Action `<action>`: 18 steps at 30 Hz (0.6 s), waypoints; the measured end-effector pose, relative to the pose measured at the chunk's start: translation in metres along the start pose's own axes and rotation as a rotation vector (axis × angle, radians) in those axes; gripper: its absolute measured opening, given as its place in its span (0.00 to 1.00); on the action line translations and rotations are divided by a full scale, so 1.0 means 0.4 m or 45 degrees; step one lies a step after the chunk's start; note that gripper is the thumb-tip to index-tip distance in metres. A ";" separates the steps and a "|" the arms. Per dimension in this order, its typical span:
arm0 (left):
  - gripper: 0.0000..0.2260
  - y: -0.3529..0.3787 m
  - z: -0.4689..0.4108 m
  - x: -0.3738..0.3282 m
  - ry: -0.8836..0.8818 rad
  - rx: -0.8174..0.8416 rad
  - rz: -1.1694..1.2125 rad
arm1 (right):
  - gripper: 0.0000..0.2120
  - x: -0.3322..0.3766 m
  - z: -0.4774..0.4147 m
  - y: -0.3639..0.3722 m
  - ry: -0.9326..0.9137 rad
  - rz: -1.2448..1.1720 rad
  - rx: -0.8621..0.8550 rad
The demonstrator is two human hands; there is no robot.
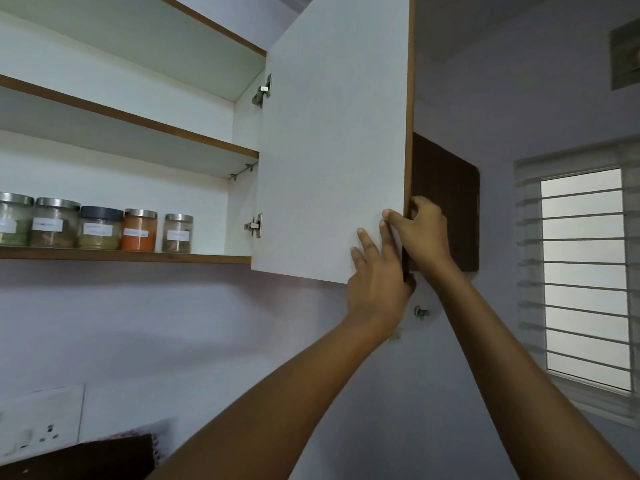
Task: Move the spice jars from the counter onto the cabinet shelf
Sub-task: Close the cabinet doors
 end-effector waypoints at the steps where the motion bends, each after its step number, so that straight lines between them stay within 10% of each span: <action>1: 0.38 -0.007 0.005 0.003 0.003 -0.005 0.000 | 0.09 0.008 0.003 0.002 -0.020 0.000 -0.002; 18: 0.35 -0.253 0.109 0.120 0.139 -0.162 0.096 | 0.11 0.240 0.112 0.120 -0.273 0.096 -0.002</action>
Point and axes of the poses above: each hand's wrist, its own z-axis away from the middle knuckle, its own y-axis out of the palm, x = y × z, the point moved 9 cm from there along -z, towards the middle knuckle, and after that the axes turned 2 degrees about z, right-handed, at the moved point
